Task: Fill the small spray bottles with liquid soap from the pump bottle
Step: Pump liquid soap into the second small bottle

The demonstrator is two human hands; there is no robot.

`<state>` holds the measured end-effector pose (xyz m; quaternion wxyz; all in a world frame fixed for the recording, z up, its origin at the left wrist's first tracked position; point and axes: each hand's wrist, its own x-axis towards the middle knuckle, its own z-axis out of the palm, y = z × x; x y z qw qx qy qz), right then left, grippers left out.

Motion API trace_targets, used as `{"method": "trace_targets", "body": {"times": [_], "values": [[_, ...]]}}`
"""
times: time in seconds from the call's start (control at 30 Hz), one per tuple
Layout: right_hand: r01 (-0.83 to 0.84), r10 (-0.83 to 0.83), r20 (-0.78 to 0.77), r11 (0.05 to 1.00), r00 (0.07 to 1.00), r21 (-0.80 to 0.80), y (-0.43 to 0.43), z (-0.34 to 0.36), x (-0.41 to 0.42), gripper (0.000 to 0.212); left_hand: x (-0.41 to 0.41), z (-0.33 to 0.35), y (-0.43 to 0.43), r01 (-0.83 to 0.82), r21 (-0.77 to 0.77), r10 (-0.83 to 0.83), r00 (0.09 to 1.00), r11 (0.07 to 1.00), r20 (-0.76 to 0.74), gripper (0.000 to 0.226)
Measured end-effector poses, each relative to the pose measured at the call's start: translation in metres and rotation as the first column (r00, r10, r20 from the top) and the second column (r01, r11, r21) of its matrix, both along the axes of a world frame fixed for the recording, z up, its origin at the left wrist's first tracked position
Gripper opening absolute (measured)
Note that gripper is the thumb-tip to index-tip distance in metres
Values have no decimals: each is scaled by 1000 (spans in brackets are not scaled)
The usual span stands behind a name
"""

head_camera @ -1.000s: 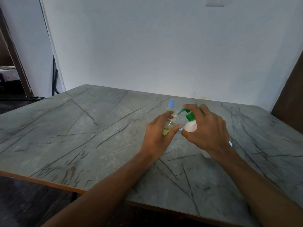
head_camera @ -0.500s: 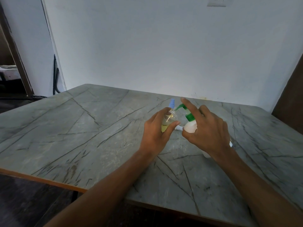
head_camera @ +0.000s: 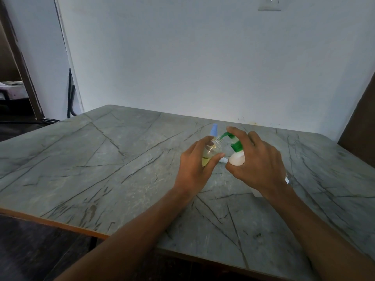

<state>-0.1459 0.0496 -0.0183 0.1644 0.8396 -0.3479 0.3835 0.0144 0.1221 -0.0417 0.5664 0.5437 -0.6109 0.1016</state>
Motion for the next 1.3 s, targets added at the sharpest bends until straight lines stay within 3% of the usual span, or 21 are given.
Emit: {"method": "trace_targets", "body": {"times": [0.37, 0.9, 1.3], "values": [[-33, 34, 41, 999, 999, -26, -4, -1, -2, 82, -4, -3, 0, 37, 14, -37, 998, 999, 40, 52], [12, -12, -4, 999, 1000, -42, 2, -2, -3, 101, 1, 2, -1, 4, 9, -4, 1000, 1000, -11, 50], [0, 0, -2, 1000, 1000, -27, 0, -1, 0, 95, 0, -1, -1, 28, 5, -28, 999, 1000, -20, 49]]}}
